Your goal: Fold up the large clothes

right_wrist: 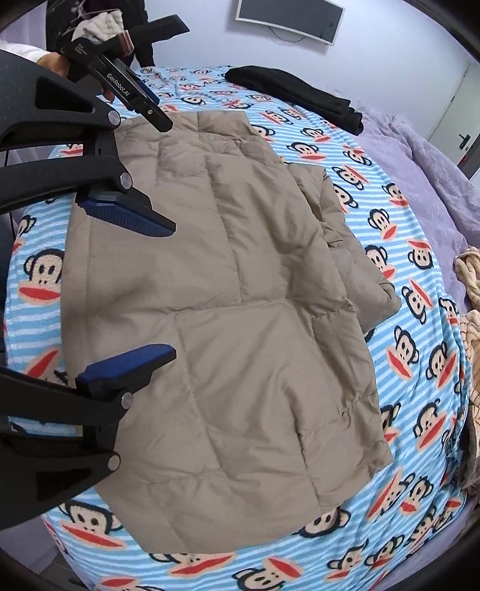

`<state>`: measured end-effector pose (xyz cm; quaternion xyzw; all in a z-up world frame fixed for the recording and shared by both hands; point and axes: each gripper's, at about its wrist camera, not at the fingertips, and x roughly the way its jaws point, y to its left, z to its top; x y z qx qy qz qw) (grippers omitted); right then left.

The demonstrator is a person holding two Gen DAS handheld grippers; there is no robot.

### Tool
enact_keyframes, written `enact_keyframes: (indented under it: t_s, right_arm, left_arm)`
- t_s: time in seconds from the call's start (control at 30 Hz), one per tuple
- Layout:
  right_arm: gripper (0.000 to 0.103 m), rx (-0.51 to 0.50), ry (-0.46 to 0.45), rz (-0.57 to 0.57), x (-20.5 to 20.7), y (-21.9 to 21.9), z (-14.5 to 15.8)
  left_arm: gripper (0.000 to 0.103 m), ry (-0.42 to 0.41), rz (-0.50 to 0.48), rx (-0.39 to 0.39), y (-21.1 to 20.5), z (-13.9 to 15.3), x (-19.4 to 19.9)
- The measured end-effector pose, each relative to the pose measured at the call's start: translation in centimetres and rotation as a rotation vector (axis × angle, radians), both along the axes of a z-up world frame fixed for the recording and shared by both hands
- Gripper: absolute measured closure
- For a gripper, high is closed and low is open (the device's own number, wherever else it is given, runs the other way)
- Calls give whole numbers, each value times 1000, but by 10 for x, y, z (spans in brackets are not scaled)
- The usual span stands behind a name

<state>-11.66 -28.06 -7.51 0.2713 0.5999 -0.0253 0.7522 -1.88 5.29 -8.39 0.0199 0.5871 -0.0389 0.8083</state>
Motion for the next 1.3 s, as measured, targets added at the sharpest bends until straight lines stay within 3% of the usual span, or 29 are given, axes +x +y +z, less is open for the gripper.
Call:
enact_keyframes:
  t_s: [0.3, 0.53, 0.63, 0.67, 0.8, 0.97, 1.2, 1.3]
  right_arm:
    - [21, 42, -2, 34, -50, -2, 13]
    - [19, 54, -14, 90, -75, 0, 19]
    - [7, 55, -13, 104, -81, 4, 21]
    - [0, 57, -19, 106, -83, 6, 22]
    - [0, 62, -36, 103, -81, 20, 20]
    - [0, 110, 66, 89, -64, 51, -7]
    - [0, 106, 92, 40, -40, 79, -23]
    - [0, 95, 88, 13, -32, 83, -22]
  left_arm:
    - [1, 14, 13, -1, -18, 16, -51]
    - [1, 38, 58, -11, -17, 21, -97]
    - [1, 61, 96, -18, -9, 17, -108]
    - [1, 70, 104, -19, -6, 14, -109]
    - [1, 96, 94, -18, 8, 5, -104]
    - [1, 109, 35, -24, 27, 3, -85]
    - [1, 125, 17, -9, 61, -10, -54]
    - [1, 155, 0, -41, 69, -21, -45]
